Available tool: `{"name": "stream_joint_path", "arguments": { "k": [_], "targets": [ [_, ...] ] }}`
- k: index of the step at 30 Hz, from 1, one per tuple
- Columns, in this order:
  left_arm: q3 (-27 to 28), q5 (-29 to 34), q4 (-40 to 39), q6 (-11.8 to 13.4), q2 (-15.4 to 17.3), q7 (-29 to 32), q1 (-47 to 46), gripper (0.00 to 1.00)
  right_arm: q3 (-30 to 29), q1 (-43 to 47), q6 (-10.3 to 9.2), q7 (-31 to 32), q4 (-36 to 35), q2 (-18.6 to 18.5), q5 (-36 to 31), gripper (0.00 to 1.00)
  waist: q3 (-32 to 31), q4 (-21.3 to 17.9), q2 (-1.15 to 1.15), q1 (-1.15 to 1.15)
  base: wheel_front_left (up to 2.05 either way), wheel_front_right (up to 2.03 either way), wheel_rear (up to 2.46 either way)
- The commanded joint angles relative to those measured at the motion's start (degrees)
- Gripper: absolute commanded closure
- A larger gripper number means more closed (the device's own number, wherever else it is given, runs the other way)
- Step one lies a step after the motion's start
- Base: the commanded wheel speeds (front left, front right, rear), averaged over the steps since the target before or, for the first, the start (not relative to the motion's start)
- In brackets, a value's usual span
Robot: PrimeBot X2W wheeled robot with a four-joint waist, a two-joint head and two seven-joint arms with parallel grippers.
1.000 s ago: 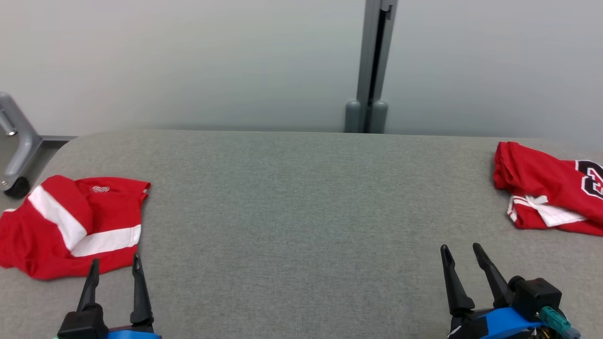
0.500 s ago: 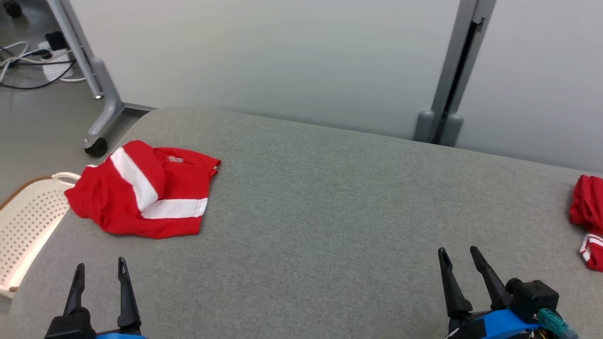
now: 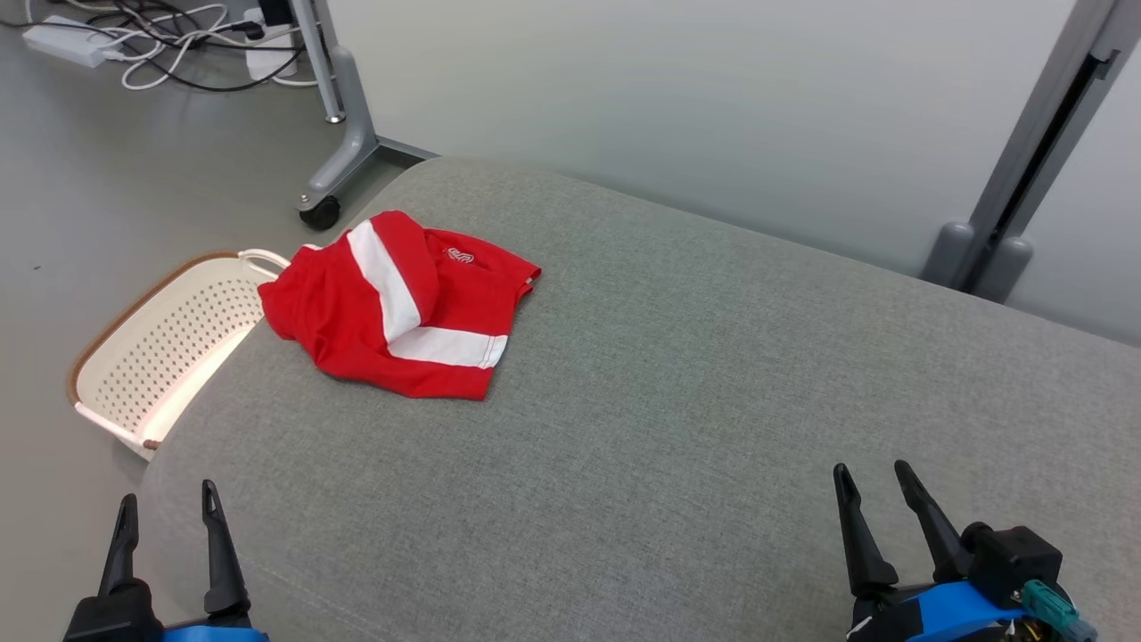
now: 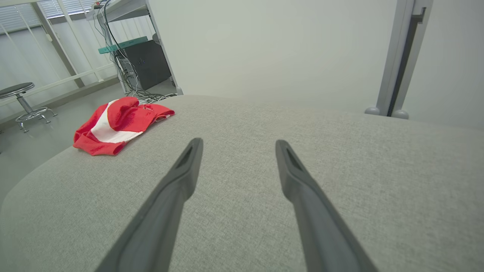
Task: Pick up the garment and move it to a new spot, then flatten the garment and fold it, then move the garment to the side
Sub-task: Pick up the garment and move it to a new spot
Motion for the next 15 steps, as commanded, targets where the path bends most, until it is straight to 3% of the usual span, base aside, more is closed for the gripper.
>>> {"name": "stream_joint_path", "arguments": {
  "k": [1, 15],
  "targets": [
    [0.17, -0.21, -0.2, 0.19, 0.21, -0.01, -0.23, 0.0, -0.15, -0.49, 0.01, -0.01, -0.28, -0.19, -0.49, 0.0, 0.76, 1.23, 0.0, 0.0, 0.0, 0.0, 0.0],
    [1.85, -1.97, 1.21, 0.15, -0.21, 0.0, -1.99, 0.0, 0.74, -2.19, 0.01, -0.02, -0.83, -1.75, -1.15, 0.0, 1.66, -0.02, 0.0, 0.0, 0.0, 0.0, 0.0]
  ]
}}
